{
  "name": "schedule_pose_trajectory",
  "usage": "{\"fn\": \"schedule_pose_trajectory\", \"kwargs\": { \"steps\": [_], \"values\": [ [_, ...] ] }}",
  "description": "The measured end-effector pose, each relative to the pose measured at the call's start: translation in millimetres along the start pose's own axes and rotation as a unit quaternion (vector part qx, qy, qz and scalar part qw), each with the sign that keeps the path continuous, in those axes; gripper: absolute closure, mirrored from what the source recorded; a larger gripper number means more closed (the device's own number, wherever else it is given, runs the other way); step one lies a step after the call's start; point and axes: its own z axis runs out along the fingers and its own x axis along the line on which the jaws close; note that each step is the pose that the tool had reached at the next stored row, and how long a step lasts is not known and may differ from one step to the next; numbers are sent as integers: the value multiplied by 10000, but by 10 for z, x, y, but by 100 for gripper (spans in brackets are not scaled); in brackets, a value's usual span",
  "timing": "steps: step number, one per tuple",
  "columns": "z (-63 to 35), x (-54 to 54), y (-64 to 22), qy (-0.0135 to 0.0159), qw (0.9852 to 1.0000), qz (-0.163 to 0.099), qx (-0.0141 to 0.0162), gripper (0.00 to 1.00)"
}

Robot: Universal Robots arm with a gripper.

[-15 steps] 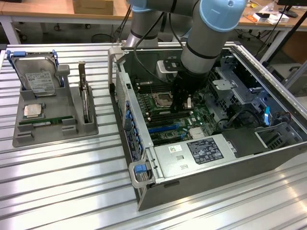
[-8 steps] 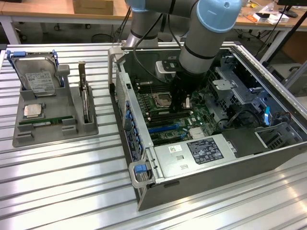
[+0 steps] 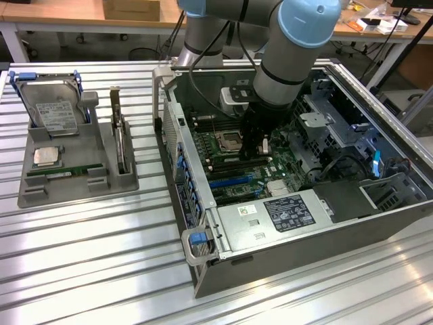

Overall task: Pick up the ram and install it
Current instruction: 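Insert the ram into the slot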

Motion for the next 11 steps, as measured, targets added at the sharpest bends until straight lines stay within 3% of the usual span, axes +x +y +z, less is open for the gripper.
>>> {"fn": "schedule_pose_trajectory", "kwargs": {
  "steps": [11],
  "values": [
    [-10, 11, -2, 1, 10000, -2, -4, 86]
  ]
}}
